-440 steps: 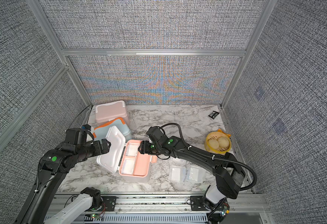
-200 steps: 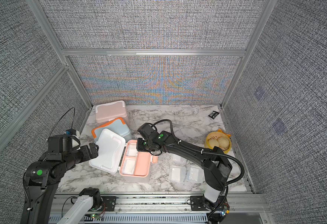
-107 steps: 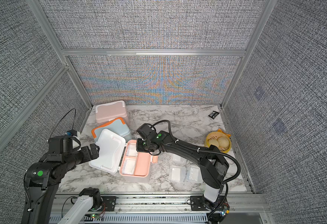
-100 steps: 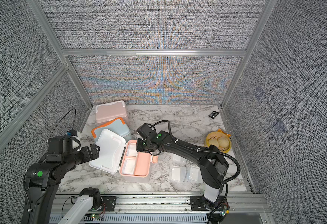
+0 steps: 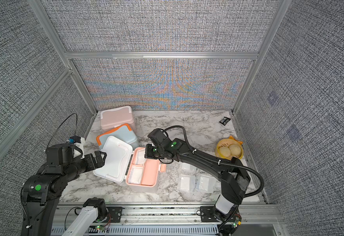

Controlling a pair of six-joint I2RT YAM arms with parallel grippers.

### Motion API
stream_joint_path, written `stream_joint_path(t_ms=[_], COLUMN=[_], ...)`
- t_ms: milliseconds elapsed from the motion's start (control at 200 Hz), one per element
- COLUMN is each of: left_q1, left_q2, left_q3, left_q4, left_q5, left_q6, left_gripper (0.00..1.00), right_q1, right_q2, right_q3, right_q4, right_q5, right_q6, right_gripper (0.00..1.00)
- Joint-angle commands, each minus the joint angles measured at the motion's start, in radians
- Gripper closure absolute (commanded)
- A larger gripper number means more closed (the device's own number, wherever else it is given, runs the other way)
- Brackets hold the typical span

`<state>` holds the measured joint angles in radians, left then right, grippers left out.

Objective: Open first aid kits and take out gauze
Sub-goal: Pick up the gauze from the first aid kit, then place the gauze at the center of the board.

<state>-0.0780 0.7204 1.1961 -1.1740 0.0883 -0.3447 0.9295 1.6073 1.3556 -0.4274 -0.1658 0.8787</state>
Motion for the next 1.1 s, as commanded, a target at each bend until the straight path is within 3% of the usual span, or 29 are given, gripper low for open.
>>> stream_joint_path(t_ms=[0, 220, 370, 771, 936, 1096], left_q1=[0.001, 0.0, 0.001, 0.0, 0.001, 0.0], left_q2=[-0.002, -0.016, -0.037, -0.057, -0.065, -0.071], left_q3=[-0.004, -0.007, -0.016, -0.063, -0.087, -0.088], left_q4=[0.023, 0.035, 0.049, 0.062, 0.071, 0.076], left_q5=[0.001, 0.002, 0.007, -0.051, -0.065, -0.058], left_q6=[-0.005, -0.008, 0.001, 0.012, 0.011, 0.014], left_gripper=[0.01, 0.0, 0.0, 0.01, 0.01, 0.01], right_q1=[-0.002, -0.022, -0.051, -0.271, -0.355, -0.38], right_q2=[-0.056, -0.213, -0.358, -0.722, -0.742, -0.667], right_q3=[-0.023, -0.071, -0.171, -0.45, -0.553, -0.612], right_q4=[0.089, 0.07, 0.043, -0.155, -0.125, -0.02], right_q5=[-0.018, 0.022, 0.118, 0.182, 0.099, 0.024], right_q6=[-0.016, -0.039, -0.046, -0.045, -0.04, -0.035], right_gripper=[1.0, 1.0, 1.0, 1.0, 1.0, 1.0])
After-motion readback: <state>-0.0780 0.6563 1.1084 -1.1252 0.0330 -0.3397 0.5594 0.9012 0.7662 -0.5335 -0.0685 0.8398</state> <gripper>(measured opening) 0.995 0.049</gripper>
